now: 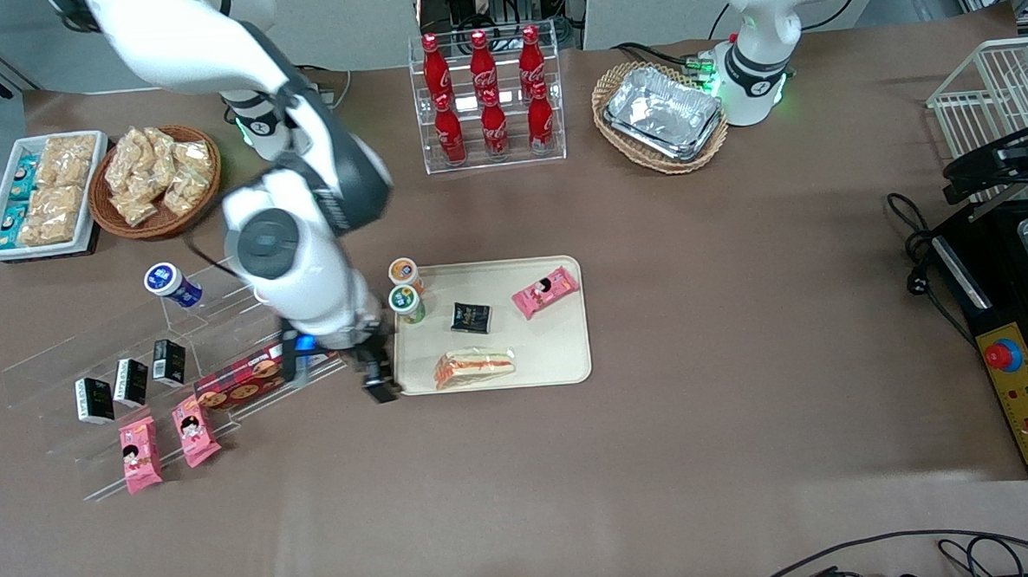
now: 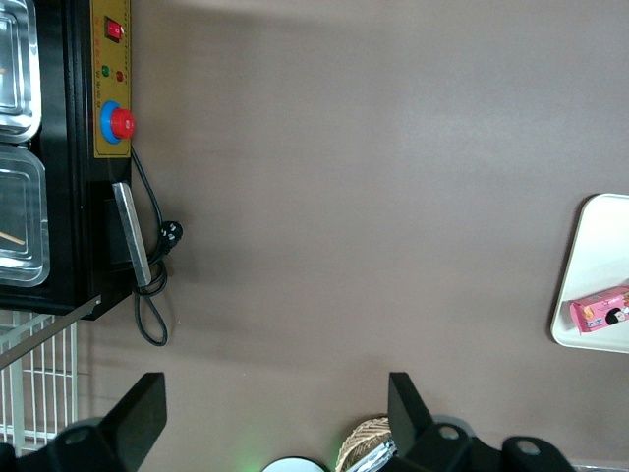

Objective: Place sandwich on tray

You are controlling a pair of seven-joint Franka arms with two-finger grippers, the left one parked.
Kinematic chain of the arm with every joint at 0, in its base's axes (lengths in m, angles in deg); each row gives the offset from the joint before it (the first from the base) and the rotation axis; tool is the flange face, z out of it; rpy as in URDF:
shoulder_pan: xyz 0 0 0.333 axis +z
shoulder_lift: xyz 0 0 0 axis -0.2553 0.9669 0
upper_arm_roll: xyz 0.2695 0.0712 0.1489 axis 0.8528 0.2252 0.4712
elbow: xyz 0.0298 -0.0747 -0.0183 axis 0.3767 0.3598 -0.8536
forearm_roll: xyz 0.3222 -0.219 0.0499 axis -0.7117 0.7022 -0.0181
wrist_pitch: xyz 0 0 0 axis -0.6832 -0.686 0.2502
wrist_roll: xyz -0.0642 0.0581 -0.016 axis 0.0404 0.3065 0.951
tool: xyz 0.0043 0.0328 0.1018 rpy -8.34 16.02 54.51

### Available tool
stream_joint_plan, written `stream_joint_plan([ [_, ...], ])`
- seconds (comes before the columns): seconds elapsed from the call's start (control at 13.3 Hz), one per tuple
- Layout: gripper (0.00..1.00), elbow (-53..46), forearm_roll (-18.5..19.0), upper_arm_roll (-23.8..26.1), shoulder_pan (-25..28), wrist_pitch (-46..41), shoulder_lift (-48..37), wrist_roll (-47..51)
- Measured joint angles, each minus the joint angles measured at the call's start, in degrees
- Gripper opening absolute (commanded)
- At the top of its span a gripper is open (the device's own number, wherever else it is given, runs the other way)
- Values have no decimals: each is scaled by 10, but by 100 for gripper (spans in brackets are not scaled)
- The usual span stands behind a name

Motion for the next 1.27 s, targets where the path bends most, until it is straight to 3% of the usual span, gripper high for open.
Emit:
stream_joint_plan([
  [0.22,100,0,0,-2,-66,-45,-41,-157],
  [0.82,100,1,-6,-6,-238,-168,-126,-716],
  [1.05,100,5,-6,-39,-251,-196,-167,-915],
  [1.27,100,30,-6,-47,-257,-224,-213,-1006],
])
